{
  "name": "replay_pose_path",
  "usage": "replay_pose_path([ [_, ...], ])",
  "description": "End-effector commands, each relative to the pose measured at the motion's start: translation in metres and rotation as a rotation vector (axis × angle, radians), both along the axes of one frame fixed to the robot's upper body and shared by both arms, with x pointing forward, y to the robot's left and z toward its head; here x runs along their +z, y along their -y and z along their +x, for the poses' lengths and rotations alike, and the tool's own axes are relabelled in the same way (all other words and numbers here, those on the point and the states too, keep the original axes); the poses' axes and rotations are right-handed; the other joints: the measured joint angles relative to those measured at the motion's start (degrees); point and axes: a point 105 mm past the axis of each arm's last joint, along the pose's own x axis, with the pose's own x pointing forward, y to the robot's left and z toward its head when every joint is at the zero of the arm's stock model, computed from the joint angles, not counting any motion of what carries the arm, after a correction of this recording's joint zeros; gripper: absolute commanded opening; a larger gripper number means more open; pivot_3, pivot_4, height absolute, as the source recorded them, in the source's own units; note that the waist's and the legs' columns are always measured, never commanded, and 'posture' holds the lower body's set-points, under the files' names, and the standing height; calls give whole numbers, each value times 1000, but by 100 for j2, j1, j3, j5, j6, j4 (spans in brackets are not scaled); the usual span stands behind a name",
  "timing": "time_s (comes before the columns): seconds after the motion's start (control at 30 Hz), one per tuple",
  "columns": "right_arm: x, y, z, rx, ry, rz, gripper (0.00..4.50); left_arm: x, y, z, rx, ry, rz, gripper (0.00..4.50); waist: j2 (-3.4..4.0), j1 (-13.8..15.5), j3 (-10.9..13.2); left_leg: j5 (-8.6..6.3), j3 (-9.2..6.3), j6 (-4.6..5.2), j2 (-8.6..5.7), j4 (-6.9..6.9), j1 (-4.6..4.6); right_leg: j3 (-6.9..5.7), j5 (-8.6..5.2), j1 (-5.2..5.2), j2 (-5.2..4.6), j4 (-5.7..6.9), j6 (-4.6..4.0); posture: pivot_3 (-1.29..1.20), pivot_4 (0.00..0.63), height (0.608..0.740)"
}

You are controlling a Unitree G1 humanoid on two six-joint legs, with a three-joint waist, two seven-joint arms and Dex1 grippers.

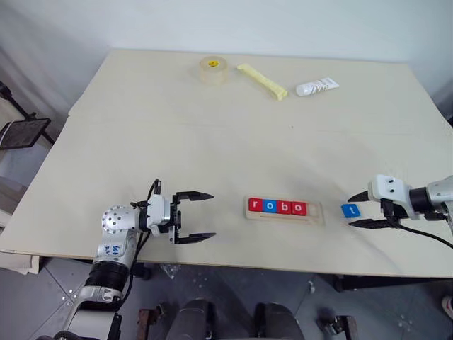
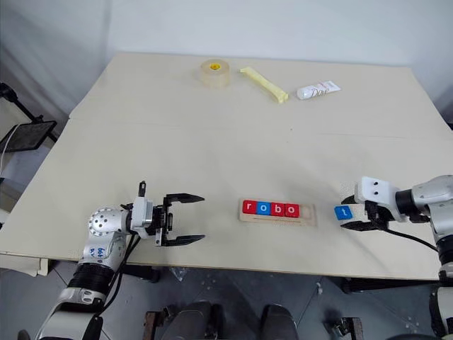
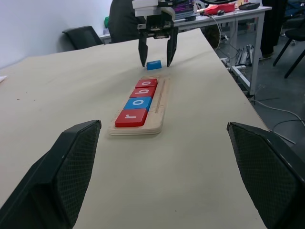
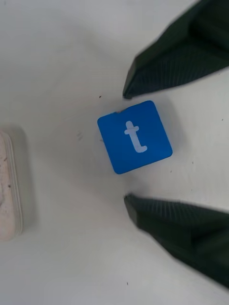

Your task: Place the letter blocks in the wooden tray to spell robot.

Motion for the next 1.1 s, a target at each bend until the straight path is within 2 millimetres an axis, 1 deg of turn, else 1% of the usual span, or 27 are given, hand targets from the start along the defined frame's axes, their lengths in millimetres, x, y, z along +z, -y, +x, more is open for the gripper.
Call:
replay_pose_path([
  [0.03, 0, 4, 0, -16, 4, -11, 1926, 10, -1, 2, 2, 42, -13, 4500, 0, -18, 0, 0, 0, 0, 0, 1, 0, 0, 0, 0, 0, 1, 0, 0, 150, 740],
  [0.07, 0, 3, 0, -17, 6, -10, 1603, 10, 0, 2, 2, 43, -13, 4500, 0, -21, 0, 0, 0, 0, 0, 1, 0, 0, 0, 0, 0, 1, 0, 0, 150, 740],
  [0.1, 3, 3, 0, -21, 13, 0, 1459, 11, 0, 3, 1, 43, -13, 4500, 0, -23, 0, 0, -1, 0, 0, 1, 0, 0, 0, 0, 0, 1, 0, 0, 150, 740],
  [0.17, 6, 1, 1, -27, 20, 11, 1464, 11, 1, 3, 0, 44, -14, 4500, 0, -29, 0, 0, -1, 0, 0, 1, 0, 0, 0, -1, 0, 2, 0, 0, 150, 740],
  [0.27, 22, -1, 7, -60, 74, 13, 1464, 12, 1, 5, -8, 44, -13, 4500, 1, -42, 0, 0, -1, 0, 0, 1, 0, 1, 0, -2, 0, 2, 0, 0, 150, 740],
  [0.33, 42, -13, 7, -63, 98, 54, 1464, 12, 1, 7, -18, 43, -6, 4500, 4, -39, 2, 0, 0, 0, 0, 1, -2, 2, 0, -7, -1, 5, 0, 0, 150, 740],
  [0.4, 52, -26, 4, -57, 93, 79, 1464, 12, 1, 10, -23, 43, -2, 4500, 10, -33, 5, 0, -1, -1, 0, 1, -6, 2, 0, -13, 0, 8, 0, 0, 150, 740],
  [0.47, 58, -39, -1, -45, 73, 86, 1464, 13, 1, 12, -25, 43, -2, 4500, 9, -30, 5, 0, -2, -1, 0, 1, -8, 1, 0, -13, 0, 7, 0, 0, 150, 740],
  [0.6, 56, -58, -5, -37, 25, 45, 1464, 14, 3, 15, -30, 47, -4, 4500, 9, -3, 5, 0, -8, -1, -3, 1, -8, 0, 0, -12, -1, 7, 0, 0, 150, 740],
  [0.77, 47, -70, -8, 2, -14, -15, 1464, 13, 7, 17, -34, 50, -11, 4500, 9, 14, 5, -1, -10, -1, -5, 1, -10, 0, 0, -13, -2, 7, 0, 0, 150, 740],
  [0.93, 36, -78, -6, 39, -39, -48, 1464, 11, 8, 15, -30, 51, -16, 4500, 9, 11, 5, -1, -10, -1, -6, 1, -10, 0, 0, -13, -2, 7, 0, 0, 150, 740],
  [1.1, 31, -79, 4, 43, -29, -76, 1464, 10, 5, 13, -14, 50, -20, 4500, 9, -17, 5, 0, -10, -1, -6, 1, -10, -1, 0, -13, -1, 6, 0, 0, 150, 740],
])
